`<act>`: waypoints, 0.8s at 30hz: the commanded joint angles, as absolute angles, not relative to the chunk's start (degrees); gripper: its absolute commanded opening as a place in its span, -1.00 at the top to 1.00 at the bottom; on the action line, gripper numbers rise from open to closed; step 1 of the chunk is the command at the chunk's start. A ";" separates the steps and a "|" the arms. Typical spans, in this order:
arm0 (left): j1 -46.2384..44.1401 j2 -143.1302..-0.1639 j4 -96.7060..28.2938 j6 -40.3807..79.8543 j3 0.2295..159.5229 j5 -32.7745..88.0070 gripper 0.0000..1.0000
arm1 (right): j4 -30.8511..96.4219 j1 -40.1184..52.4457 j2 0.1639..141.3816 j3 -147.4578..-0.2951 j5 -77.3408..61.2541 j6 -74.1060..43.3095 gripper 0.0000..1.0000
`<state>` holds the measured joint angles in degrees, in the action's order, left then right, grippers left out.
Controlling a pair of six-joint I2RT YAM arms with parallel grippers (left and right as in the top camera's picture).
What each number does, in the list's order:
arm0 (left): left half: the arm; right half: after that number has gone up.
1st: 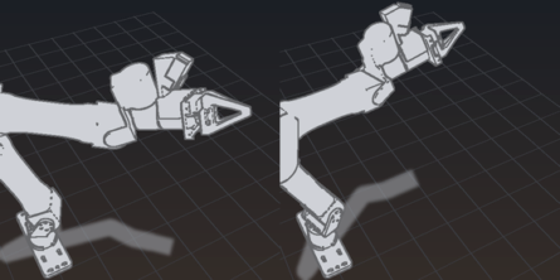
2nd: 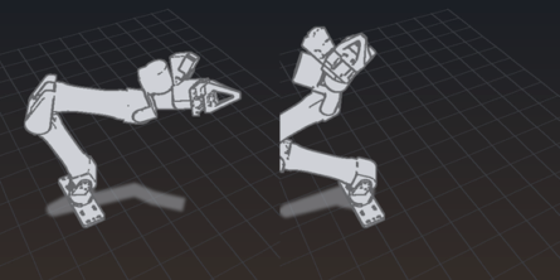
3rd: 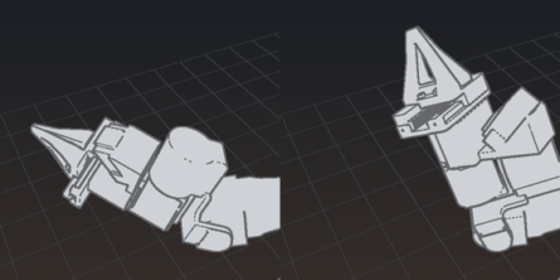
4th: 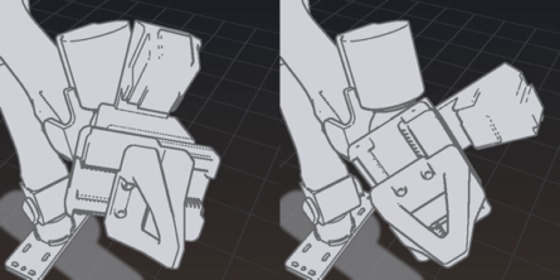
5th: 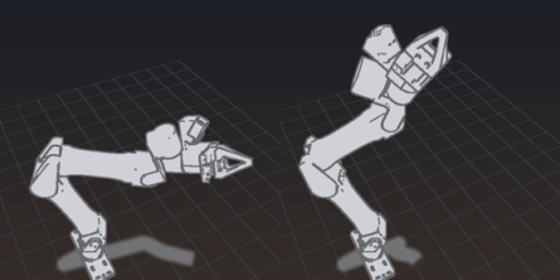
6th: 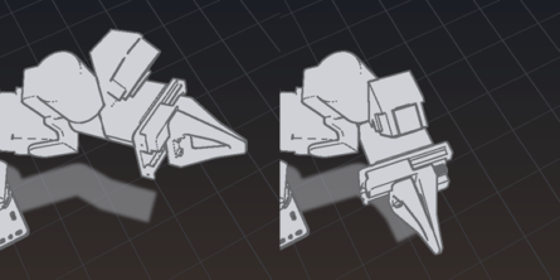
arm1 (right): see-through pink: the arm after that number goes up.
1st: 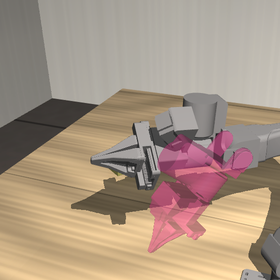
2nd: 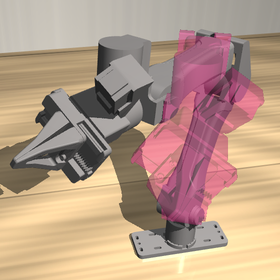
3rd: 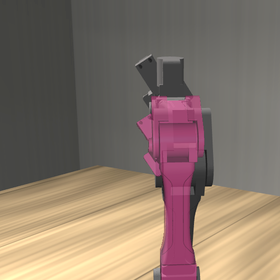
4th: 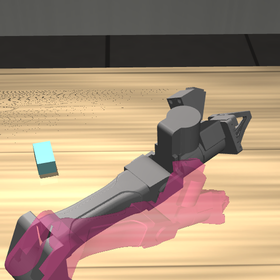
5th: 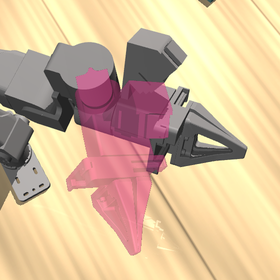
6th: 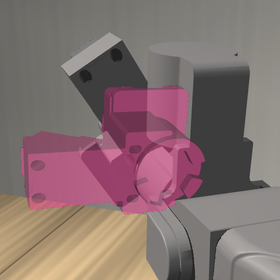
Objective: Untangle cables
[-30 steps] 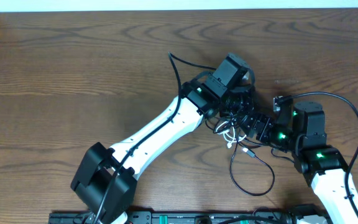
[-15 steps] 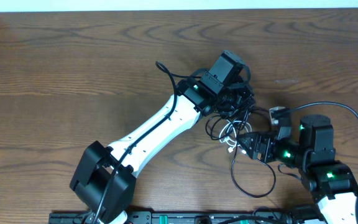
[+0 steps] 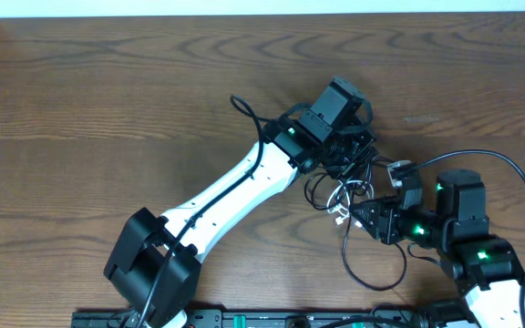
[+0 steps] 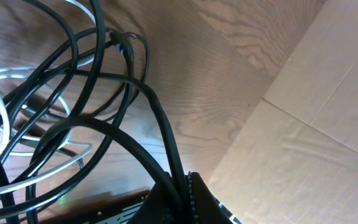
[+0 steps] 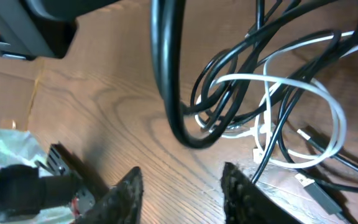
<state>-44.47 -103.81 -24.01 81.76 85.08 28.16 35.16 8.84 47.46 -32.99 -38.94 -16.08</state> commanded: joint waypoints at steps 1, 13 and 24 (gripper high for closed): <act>-44.51 -102.98 -23.92 84.66 85.19 27.88 0.85 | 33.93 11.03 48.66 -33.98 -37.50 -17.93 0.28; -44.93 -102.98 -23.88 90.78 85.19 28.03 0.85 | 22.76 20.29 54.70 -33.95 -24.18 -27.11 0.21; -44.93 -102.98 -23.88 90.80 85.19 27.33 0.85 | 21.06 27.46 58.78 -33.95 -20.47 -41.80 0.37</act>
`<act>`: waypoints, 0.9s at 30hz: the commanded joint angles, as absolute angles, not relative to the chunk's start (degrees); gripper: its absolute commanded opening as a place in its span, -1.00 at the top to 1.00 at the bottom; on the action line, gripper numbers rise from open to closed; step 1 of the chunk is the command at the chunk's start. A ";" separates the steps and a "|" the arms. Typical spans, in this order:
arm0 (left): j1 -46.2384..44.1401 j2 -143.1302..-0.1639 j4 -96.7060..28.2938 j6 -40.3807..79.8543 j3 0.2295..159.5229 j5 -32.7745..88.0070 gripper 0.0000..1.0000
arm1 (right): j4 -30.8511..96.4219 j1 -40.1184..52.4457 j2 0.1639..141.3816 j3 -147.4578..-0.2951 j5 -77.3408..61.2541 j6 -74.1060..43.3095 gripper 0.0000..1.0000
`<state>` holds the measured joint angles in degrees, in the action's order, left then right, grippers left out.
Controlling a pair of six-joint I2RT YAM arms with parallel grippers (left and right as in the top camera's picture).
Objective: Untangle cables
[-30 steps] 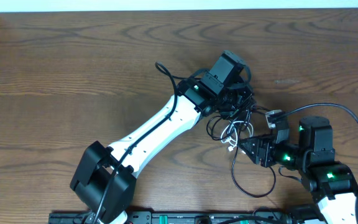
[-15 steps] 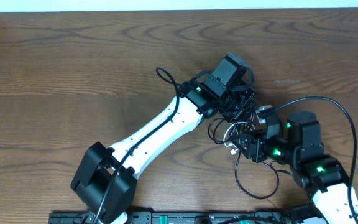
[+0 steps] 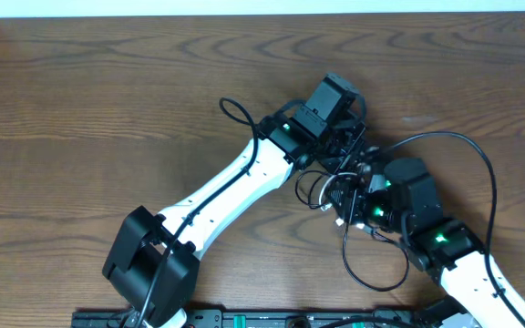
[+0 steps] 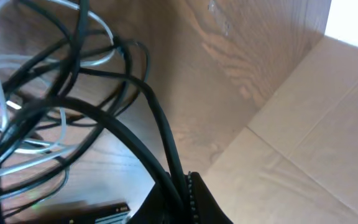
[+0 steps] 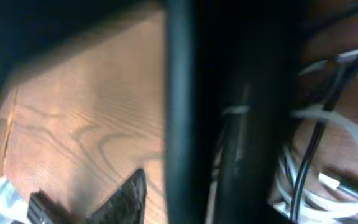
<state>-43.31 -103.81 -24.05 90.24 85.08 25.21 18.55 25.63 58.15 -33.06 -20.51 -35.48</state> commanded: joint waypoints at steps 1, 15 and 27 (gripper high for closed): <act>-44.91 -102.98 -23.90 91.26 85.19 27.33 0.85 | 22.92 27.90 58.78 -33.95 -20.40 -41.69 0.39; -43.99 -102.98 -23.94 100.20 85.19 26.37 0.85 | 27.51 32.14 58.67 -33.98 -10.07 -31.73 0.38; -36.53 -102.98 -24.10 102.78 85.19 36.93 0.85 | 31.73 31.70 46.74 -33.95 -6.02 -17.96 0.38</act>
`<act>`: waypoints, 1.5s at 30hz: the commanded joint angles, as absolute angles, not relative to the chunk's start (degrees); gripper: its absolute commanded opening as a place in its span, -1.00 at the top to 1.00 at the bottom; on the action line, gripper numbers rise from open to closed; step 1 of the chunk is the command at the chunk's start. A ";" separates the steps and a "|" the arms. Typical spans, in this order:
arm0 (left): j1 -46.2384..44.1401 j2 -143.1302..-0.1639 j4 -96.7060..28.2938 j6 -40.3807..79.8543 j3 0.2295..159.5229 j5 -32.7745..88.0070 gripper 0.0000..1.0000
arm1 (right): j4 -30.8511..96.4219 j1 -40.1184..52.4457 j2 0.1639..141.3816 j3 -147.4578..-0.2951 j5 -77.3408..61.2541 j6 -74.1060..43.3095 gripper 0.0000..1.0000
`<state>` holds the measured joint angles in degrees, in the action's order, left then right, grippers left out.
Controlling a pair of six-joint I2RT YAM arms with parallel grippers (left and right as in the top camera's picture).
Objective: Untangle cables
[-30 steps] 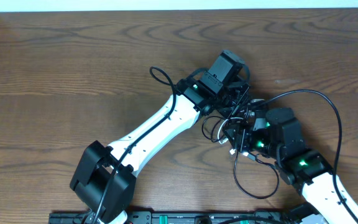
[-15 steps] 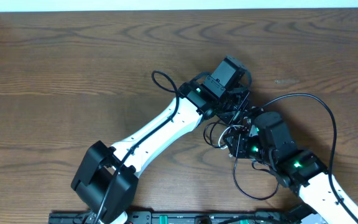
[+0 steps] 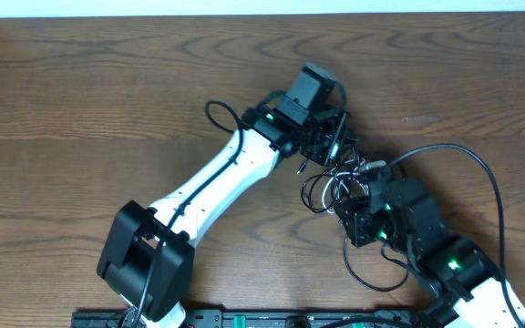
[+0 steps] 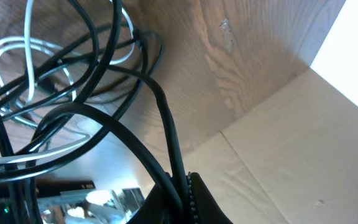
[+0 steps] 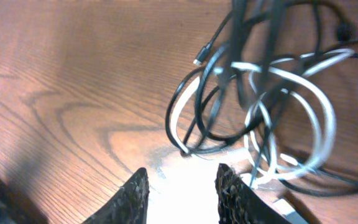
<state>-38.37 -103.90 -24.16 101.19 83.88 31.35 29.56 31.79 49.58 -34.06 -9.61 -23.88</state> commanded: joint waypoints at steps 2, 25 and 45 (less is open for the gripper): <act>-35.55 -102.98 -24.08 102.74 85.19 39.62 0.85 | 34.22 31.22 45.58 -33.95 -1.93 -18.35 0.45; -33.39 -102.96 -20.38 102.78 85.19 50.59 0.85 | 20.97 28.82 60.73 -33.89 -2.13 -12.56 0.46; -33.39 -102.96 -20.43 101.32 85.19 50.54 0.85 | 15.40 28.64 66.28 -33.89 -18.81 -7.03 0.46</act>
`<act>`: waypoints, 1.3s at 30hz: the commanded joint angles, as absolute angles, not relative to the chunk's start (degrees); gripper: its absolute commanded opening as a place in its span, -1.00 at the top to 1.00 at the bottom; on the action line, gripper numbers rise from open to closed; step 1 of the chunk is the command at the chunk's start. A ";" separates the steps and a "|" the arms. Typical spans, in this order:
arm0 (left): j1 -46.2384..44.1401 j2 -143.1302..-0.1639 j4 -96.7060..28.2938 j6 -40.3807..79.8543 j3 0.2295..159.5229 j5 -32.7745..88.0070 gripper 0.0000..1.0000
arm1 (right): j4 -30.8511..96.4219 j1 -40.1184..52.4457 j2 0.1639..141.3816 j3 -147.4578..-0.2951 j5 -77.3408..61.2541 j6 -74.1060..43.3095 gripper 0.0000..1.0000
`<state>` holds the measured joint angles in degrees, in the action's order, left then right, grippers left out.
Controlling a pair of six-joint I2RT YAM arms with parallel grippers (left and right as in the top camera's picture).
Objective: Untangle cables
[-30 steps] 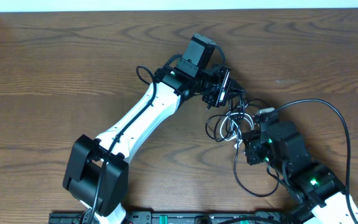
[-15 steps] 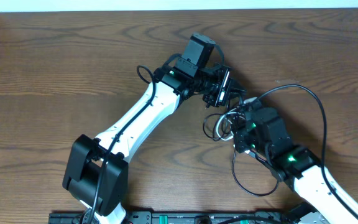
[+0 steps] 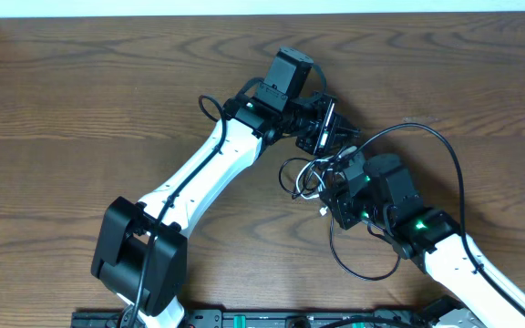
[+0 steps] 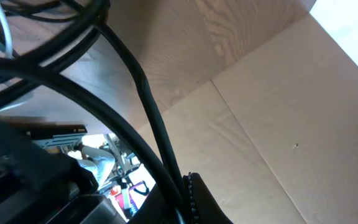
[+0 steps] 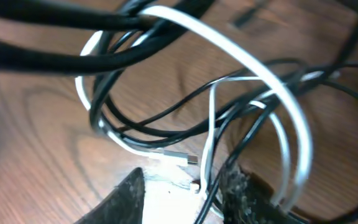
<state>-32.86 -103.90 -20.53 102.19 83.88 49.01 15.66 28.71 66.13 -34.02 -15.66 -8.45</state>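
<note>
The tangle of black and white cables (image 3: 310, 173) lies mid-table between the two arms. My left gripper (image 3: 324, 128) is just behind the tangle, shut on a thick black cable (image 4: 143, 93) that runs up into its jaws (image 4: 182, 186). My right gripper (image 3: 334, 194) is at the tangle's near right side, low over the wood. Its fingers (image 5: 129, 193) are open, with a white cable (image 5: 278, 93) looping in front of them. A thin black strand and a white strand run down beside the right finger. A white plug (image 5: 191, 160) rests on the wood.
A black cable loop (image 3: 363, 266) lies on the table near my right arm. Another black cable (image 3: 454, 173) arcs over that arm. My left arm (image 3: 208, 173) crosses the table from the near left. A cardboard wall (image 4: 278, 106) shows beyond the table's far edge.
My left gripper, still shut on the black cable, has moved a little farther back and left. The tangle has shifted left with it. My right gripper has come closer to the tangle.
My left gripper held the thick black cable throughout, shifting back and left from moment to moment while the tangle followed. My right gripper stood open at the tangle's right, then close under the left gripper, then back by the tangle. Now it has cables just before its fingers.
</note>
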 commanded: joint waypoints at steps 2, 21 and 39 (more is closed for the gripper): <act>-33.39 -102.96 -20.43 97.01 85.19 50.50 0.85 | 15.75 28.01 65.91 -33.89 -18.85 -7.97 0.58; -45.54 -103.00 -37.91 30.44 85.17 21.78 0.85 | 39.64 6.02 45.67 -33.91 -18.85 -21.87 0.43; -52.29 -103.46 -42.02 19.07 85.19 8.08 0.20 | 31.79 5.82 46.74 -33.91 -23.40 -28.25 0.38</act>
<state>-52.97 -103.88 -40.69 23.49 84.27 11.27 30.52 5.85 46.00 -33.98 -24.14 -25.30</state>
